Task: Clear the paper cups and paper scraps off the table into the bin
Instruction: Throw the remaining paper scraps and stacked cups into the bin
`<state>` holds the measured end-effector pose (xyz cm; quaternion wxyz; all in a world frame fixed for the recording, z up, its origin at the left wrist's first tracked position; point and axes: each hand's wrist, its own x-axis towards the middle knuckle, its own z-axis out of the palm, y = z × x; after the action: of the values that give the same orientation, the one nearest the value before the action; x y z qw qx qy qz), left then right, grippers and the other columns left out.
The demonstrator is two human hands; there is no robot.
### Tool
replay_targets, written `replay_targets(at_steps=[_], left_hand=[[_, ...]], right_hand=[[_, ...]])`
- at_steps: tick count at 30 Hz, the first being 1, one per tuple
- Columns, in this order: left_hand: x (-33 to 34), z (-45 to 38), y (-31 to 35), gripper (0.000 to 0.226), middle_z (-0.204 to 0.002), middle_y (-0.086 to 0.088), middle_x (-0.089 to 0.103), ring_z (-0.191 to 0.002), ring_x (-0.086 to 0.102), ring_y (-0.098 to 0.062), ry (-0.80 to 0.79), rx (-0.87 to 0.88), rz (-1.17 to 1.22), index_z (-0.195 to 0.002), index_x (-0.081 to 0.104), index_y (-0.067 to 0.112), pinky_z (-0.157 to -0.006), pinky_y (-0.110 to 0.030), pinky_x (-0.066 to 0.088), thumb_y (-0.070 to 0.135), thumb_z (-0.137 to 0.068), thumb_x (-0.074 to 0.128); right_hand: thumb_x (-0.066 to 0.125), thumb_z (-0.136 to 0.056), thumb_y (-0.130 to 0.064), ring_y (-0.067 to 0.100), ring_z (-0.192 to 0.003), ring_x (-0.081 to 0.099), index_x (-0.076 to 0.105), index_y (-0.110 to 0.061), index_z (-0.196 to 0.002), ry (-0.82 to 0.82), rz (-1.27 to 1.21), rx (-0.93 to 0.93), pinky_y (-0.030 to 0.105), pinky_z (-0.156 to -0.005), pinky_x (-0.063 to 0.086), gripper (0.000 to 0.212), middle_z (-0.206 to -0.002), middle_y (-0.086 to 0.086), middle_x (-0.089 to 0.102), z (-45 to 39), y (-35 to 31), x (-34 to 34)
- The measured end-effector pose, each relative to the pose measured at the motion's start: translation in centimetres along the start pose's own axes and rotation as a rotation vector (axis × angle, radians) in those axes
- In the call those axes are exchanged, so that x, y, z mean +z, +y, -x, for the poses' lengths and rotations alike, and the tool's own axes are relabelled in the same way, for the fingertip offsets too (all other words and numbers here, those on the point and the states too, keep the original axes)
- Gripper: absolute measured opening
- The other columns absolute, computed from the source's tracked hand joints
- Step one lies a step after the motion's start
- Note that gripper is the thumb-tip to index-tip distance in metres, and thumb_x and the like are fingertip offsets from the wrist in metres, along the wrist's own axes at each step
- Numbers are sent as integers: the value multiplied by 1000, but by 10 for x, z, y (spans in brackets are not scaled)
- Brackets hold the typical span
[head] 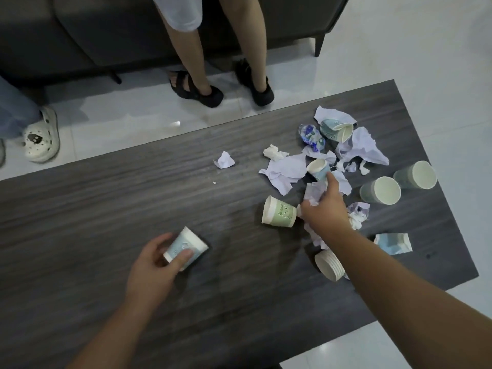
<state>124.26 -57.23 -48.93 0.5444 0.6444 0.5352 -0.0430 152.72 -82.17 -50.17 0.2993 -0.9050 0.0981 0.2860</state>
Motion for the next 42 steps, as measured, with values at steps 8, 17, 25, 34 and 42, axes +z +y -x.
replay_targets(at_steps=[8, 17, 25, 34, 42], left_hand=[[37, 14, 2, 57, -120, 20, 73, -118, 67, -15, -105, 227, -275, -127, 64, 40, -102, -45, 56, 36, -78, 95], [42, -1, 5, 63, -131, 6, 71, -124, 65, -21, 7, 296, -329, -136, 66, 25, -109, -50, 53, 23, -79, 95], [43, 67, 46, 55, -114, 30, 70, -108, 67, 6, -380, 401, -346, -123, 59, 54, -83, -10, 52, 57, -74, 84], [45, 82, 71, 50, -118, 18, 76, -106, 74, -1, -490, 382, -177, -122, 69, 44, -89, -29, 62, 44, -76, 87], [30, 76, 72, 56, -112, 21, 72, -102, 72, 0, -457, 450, -242, -114, 72, 50, -81, -17, 57, 56, -62, 89]], right_hand=[[57, -93, -26, 0, -79, 62, 58, -50, -134, 55, -190, 1, 17, -64, 42, 47, -90, -19, 66, 17, -3, -17], [58, -89, -21, -5, -74, 68, 77, -46, -96, 83, -444, -30, 15, -66, 52, 32, -83, -22, 74, 57, -33, -28], [56, -82, -24, -2, -73, 66, 71, -32, -101, 119, -673, -130, 19, -71, 52, 25, -84, -21, 72, 133, -79, 8], [52, -85, -19, 14, -84, 64, 58, -28, -90, 154, -398, -595, 17, -71, 47, 12, -88, -7, 63, 175, -67, 26], [59, -85, -33, 12, -80, 53, 61, -23, -79, 44, -1, -650, 33, -69, 45, 12, -76, -14, 57, 190, -43, 24]])
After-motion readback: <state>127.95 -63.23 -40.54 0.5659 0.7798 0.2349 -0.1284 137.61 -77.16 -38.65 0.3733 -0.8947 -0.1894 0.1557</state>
